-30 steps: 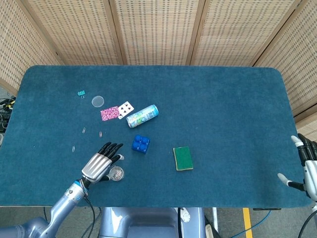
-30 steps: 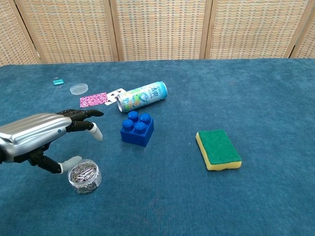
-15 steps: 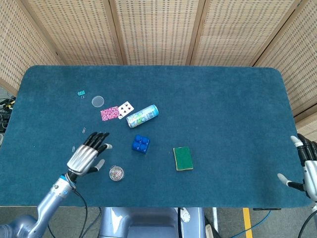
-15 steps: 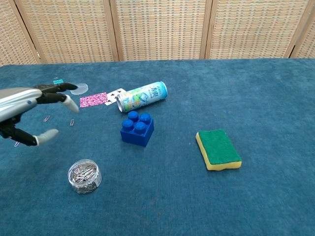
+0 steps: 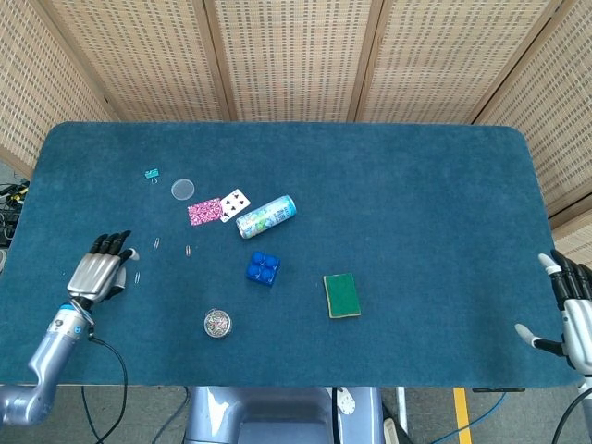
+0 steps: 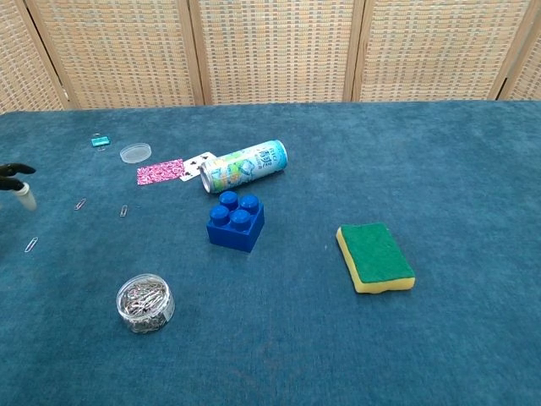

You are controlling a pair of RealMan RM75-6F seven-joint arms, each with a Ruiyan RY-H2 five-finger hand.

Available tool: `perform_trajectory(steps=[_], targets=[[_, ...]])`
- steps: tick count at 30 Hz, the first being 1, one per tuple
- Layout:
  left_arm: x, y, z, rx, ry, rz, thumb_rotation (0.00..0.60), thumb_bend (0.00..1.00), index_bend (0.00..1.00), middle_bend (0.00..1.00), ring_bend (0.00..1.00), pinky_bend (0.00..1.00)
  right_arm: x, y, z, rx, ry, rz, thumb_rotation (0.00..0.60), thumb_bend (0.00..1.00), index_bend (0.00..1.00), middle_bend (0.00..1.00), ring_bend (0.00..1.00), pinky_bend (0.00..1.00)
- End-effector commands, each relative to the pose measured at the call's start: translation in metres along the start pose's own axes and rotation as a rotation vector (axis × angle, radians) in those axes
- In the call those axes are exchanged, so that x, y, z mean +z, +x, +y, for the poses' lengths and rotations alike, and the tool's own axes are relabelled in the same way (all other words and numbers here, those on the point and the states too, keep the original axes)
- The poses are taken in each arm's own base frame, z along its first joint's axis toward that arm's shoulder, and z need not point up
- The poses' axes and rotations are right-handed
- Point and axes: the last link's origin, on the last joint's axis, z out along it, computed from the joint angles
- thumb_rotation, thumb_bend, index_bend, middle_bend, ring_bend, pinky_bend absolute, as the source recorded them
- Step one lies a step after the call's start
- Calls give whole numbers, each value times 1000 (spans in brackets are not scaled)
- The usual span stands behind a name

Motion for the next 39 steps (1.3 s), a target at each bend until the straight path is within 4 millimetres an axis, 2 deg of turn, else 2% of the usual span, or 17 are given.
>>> perform_trajectory(steps=[1,6,17,27,39], targets=[[2,-7,-6,-16,26,-25,600,784,330,0,0,0,0,0,0,-1,0,0,600,0,0,0,0,0],[1,-16,-7,-29,33,-54,600,845,338,0,0,0,0,0,0,0,0,-1,600,0,0,0,0,0],[-1,-22,-7,-62,44,-81,600,845,338,0,0,0,0,0,0,-1,-1,-1,600,0,0,0,0,0],[1,-25,5,-74,6,-87,600,844,339,0,0,0,-1,2,1,8,-4,8,600,0,0,0,0,0],[-7,-27,23,-81,-49,-102,600,845,340,0,0,0,-1,5,3,19,-5,13,600,0,0,0,0,0]])
